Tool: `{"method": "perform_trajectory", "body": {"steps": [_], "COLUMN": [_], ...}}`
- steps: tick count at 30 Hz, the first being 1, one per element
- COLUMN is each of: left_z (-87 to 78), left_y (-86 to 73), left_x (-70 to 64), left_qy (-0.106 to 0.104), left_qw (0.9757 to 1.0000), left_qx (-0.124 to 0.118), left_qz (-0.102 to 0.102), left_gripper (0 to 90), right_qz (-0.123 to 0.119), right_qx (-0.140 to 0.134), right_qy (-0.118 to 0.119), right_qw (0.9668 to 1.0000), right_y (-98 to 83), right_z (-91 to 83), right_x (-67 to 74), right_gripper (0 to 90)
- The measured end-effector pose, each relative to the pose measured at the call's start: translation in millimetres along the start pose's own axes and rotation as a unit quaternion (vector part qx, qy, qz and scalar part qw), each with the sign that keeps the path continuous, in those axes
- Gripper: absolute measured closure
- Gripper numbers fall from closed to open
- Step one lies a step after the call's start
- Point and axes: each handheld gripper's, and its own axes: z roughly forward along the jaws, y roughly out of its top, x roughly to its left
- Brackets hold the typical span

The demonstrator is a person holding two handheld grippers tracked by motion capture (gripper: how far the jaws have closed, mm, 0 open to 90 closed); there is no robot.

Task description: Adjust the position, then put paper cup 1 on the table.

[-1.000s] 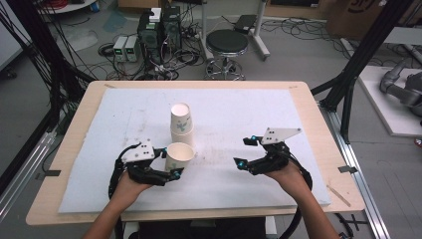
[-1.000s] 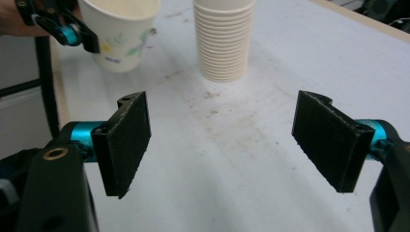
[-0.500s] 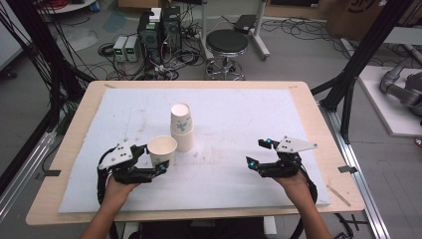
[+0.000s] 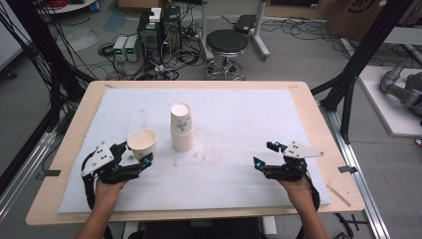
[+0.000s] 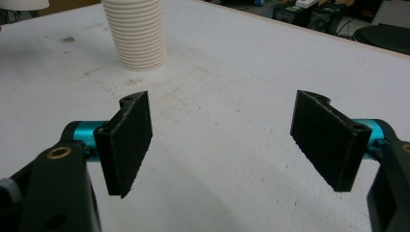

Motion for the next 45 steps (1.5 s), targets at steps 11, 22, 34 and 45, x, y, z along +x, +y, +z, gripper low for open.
{"method": "perform_trajectory", "body": {"steps": [11,22,34,45], "left_z": [-3.5,-4.0,-10.7,-3.2], "left_y": [0.3,-3.2,-12.7,-22.0], "left_x": [3.1,19.8,52.5,60.3], "left_qy": [0.022,0.057,0.121,0.154], "left_qw": [0.9997,0.9982,0.9921,0.9819], "left_qx": [-0.008,-0.011,0.026,0.107], "left_qz": [0.003,0.014,0.018,0.025], "left_gripper": [30.2,29.9,30.6,31.2], "right_qz": [0.001,0.0,-0.003,-0.001], "right_qx": [-0.006,-0.006,-0.003,-0.003], "right_qy": [0.002,0.002,0.008,0.008], "right_qw": [1.0,1.0,1.0,1.0], "right_y": [1.1,0.0,-0.1,-0.8], "right_z": [-4.4,-5.0,-5.4,-8.0], "right_x": [0.5,2.3,4.5,4.0], "right_gripper": [23.4,23.4,23.4,23.4]}}
